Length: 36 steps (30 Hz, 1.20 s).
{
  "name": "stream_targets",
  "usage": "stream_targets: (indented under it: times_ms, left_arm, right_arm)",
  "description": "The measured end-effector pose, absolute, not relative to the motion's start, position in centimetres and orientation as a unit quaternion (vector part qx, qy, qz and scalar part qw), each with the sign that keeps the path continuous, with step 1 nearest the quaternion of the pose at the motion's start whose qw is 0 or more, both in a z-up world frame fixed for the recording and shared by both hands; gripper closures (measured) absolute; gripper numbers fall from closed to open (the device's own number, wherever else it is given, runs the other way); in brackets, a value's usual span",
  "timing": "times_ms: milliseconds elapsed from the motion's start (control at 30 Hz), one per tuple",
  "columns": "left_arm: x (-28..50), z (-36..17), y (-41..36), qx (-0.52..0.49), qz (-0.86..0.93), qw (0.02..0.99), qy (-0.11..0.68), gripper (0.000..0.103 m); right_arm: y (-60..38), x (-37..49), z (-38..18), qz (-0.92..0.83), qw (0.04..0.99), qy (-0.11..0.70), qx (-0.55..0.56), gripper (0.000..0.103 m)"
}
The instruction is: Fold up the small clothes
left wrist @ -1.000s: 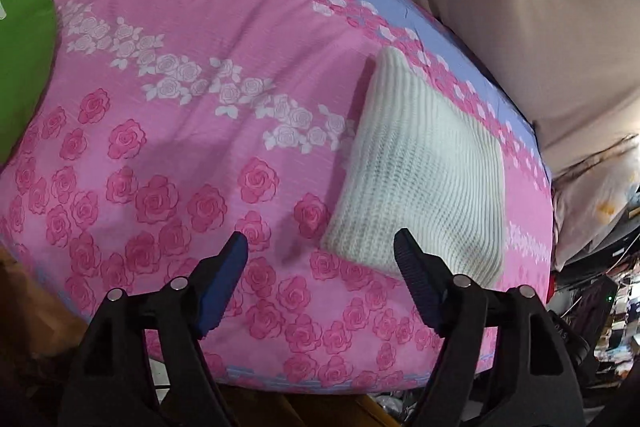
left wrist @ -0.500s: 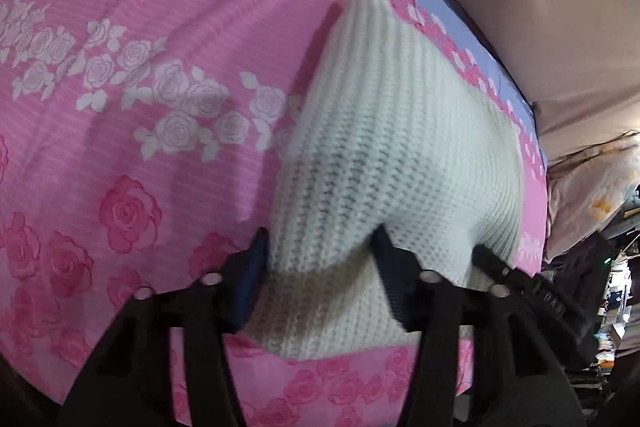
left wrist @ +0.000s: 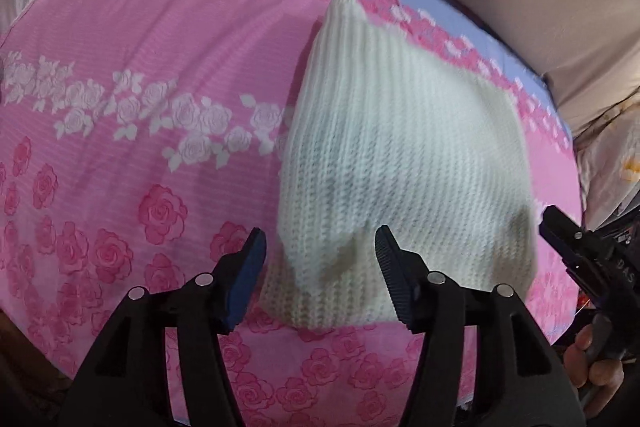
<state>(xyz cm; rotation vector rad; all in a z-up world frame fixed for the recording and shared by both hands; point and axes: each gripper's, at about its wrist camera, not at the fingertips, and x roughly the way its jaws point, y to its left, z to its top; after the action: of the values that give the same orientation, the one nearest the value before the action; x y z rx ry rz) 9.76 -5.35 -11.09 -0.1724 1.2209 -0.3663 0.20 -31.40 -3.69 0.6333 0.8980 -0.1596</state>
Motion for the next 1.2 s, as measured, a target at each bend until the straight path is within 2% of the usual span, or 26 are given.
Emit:
stream_targets:
  times_ms: [33, 100, 167, 233, 300, 400, 467, 500, 533, 633, 800, 867, 933, 1000, 1100, 1200]
  left_arm:
    - [10.2, -10.5, -5.3, -0.089, -0.17, 0.803, 0.564, 0.046]
    - [11.0, -9.9, -5.5, -0.099, -0.167, 0.81, 0.554, 0.04]
    - [12.4, -9.6, -5.9, -0.1, -0.161, 0.818, 0.543, 0.04]
    - [14.1, -10.0, -6.2, -0.086, -0.141, 0.823, 0.543, 0.041]
    - [15.7, -10.9, -6.8, -0.055, -0.127, 0.822, 0.553, 0.039]
    - [16.5, -12.3, -7.4, -0.034, -0.123, 0.816, 0.565, 0.037]
    - [16.5, -12.4, -7.6, -0.026, -0.119, 0.815, 0.567, 0.031]
    - [16.6, -12.4, -7.7, -0.026, -0.118, 0.814, 0.568, 0.031]
    - [16.6, -12.1, -7.6, -0.029, -0.119, 0.812, 0.57, 0.031]
    - [16.0, -10.8, -6.7, -0.042, -0.12, 0.811, 0.571, 0.033]
    - [12.7, -9.1, -6.7, -0.015, -0.134, 0.818, 0.559, 0.034]
    - [11.6, -10.1, -7.4, 0.013, -0.132, 0.813, 0.567, 0.034]
    - [10.9, -11.7, -8.0, 0.032, -0.122, 0.803, 0.583, 0.034]
    - [10.3, -12.3, -8.1, 0.041, -0.118, 0.796, 0.592, 0.035]
    - [9.4, -11.5, -7.7, 0.046, -0.118, 0.804, 0.581, 0.035]
    - [8.8, -11.6, -7.4, 0.056, -0.112, 0.806, 0.579, 0.035]
  right_arm:
    - [-31.2, 0.8, -3.4, -0.075, 0.852, 0.43, 0.29, 0.063]
    - [-31.2, 2.5, -3.7, -0.075, 0.851, 0.434, 0.284, 0.053]
    - [-31.9, 4.8, -5.4, -0.075, 0.84, 0.452, 0.29, 0.052]
    - [-32.9, 6.1, -6.2, -0.073, 0.832, 0.463, 0.298, 0.087]
    - [-32.6, 5.5, -4.0, -0.059, 0.848, 0.426, 0.308, 0.089]
    - [-32.0, 5.6, -2.2, -0.059, 0.871, 0.407, 0.269, 0.09]
    - [-32.6, 6.0, -6.1, -0.09, 0.842, 0.463, 0.261, 0.089]
    - [-32.9, 5.8, -8.2, -0.087, 0.828, 0.481, 0.276, 0.085]
    - [-33.6, 4.9, -8.5, -0.084, 0.829, 0.458, 0.309, 0.085]
    - [-34.1, 2.8, -5.5, -0.1, 0.828, 0.424, 0.354, 0.082]
    - [-30.8, 0.0, -0.8, -0.068, 0.868, 0.403, 0.282, 0.082]
    - [-29.1, -0.2, -2.9, -0.075, 0.859, 0.446, 0.24, 0.082]
    - [-28.3, 0.2, -7.2, -0.107, 0.834, 0.504, 0.2, 0.082]
    - [-29.1, -0.9, -9.5, -0.112, 0.817, 0.516, 0.23, 0.082]
    - [-29.4, -2.0, -6.4, -0.107, 0.829, 0.482, 0.264, 0.083]
    - [-28.0, -2.7, -3.6, -0.104, 0.858, 0.459, 0.207, 0.083]
